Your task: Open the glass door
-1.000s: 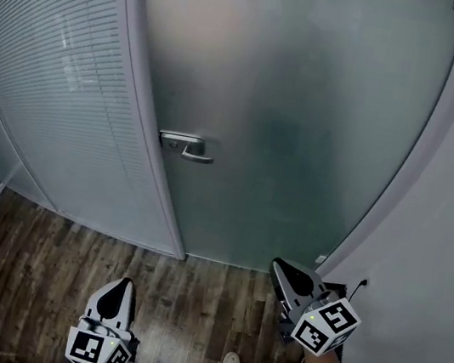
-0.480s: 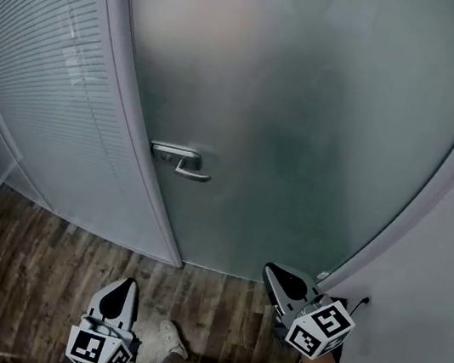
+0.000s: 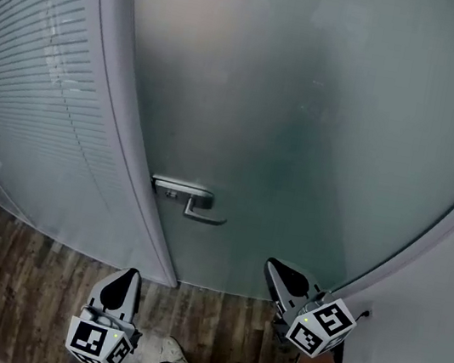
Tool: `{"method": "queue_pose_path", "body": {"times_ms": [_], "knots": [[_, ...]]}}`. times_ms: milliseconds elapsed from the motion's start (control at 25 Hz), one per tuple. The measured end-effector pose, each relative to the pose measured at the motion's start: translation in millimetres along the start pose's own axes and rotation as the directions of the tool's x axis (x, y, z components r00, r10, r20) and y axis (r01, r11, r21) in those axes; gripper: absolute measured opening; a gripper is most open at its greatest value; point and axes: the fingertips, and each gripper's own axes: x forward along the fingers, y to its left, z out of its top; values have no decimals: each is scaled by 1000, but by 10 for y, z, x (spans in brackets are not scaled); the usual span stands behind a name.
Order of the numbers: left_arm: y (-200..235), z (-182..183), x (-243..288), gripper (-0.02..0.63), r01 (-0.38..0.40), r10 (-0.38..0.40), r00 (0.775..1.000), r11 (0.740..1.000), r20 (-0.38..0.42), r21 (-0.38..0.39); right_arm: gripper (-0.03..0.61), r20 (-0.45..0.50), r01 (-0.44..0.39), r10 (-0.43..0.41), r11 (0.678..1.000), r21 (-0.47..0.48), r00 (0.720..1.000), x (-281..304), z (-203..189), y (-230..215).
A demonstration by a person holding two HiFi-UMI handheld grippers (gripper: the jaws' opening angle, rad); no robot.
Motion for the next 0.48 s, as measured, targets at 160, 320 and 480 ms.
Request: {"method": "queue_pose_path", "body": {"times_ms": [160,320,480], "knots": [[566,-63,382,-2,9,-10,1000,998,18,57,2,24,10,-10,1000,-11,1000,588,-159,-62],[905,-179,633,-2,47,-48,999,998,23,50,2,16,46,-46,998,-34,999,938,-294,-111],[1046,-244,778,-2,72,-72,997,997,10,26,2,-15,57,-57,997,-50,998,1101,-312,-101]]}}
